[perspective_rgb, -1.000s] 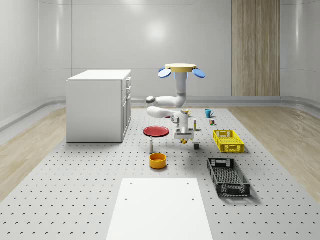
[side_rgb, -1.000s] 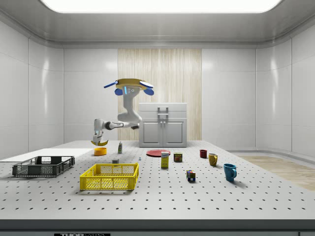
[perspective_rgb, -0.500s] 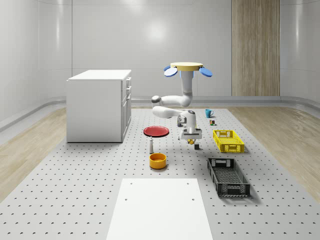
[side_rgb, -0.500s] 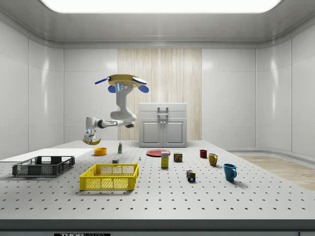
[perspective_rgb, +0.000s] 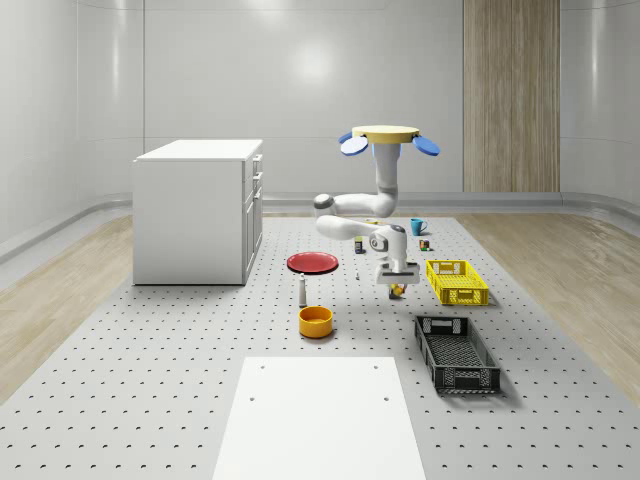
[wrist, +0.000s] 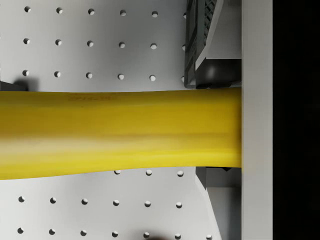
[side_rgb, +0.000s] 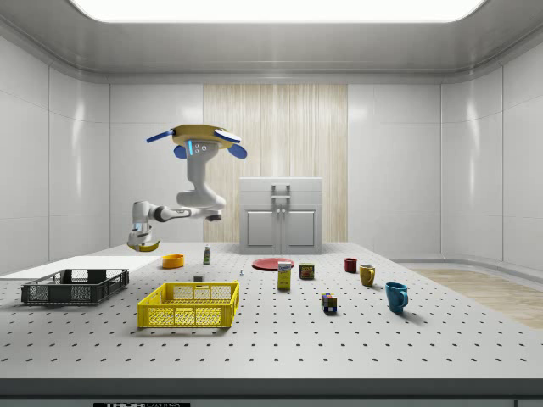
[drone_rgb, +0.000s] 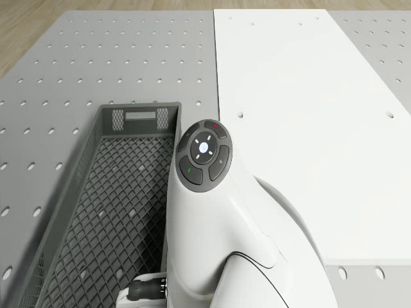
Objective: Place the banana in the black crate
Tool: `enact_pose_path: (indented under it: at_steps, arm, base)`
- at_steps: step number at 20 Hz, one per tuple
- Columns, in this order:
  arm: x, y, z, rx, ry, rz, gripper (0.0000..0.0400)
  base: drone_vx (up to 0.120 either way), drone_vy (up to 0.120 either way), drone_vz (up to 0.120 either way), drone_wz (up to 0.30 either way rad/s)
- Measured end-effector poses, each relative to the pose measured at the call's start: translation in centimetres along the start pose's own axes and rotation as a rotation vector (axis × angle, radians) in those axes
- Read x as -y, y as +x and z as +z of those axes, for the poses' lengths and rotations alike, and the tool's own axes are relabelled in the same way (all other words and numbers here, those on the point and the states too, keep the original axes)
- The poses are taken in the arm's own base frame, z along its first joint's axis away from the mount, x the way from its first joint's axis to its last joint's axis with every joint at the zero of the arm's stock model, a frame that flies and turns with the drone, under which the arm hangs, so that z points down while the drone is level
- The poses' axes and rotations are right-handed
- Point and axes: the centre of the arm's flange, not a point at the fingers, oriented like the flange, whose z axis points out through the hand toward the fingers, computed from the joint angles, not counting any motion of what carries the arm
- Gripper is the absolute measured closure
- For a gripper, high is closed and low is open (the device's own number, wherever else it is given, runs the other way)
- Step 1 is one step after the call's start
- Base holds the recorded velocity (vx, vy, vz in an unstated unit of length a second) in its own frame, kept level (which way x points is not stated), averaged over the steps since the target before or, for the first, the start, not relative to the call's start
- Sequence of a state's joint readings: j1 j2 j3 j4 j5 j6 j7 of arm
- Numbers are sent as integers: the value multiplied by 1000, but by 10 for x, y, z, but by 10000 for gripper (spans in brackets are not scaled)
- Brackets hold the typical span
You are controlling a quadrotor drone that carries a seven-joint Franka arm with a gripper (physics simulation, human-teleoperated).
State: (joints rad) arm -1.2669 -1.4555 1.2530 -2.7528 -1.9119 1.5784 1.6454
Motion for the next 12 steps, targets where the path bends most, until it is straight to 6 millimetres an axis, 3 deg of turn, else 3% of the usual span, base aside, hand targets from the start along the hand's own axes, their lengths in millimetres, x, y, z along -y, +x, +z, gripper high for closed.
enact_pose_path:
  at_steps: [12]
  arm:
    - [0,0,0,0,0,0,207]
  base:
    - [120,120,0,0]
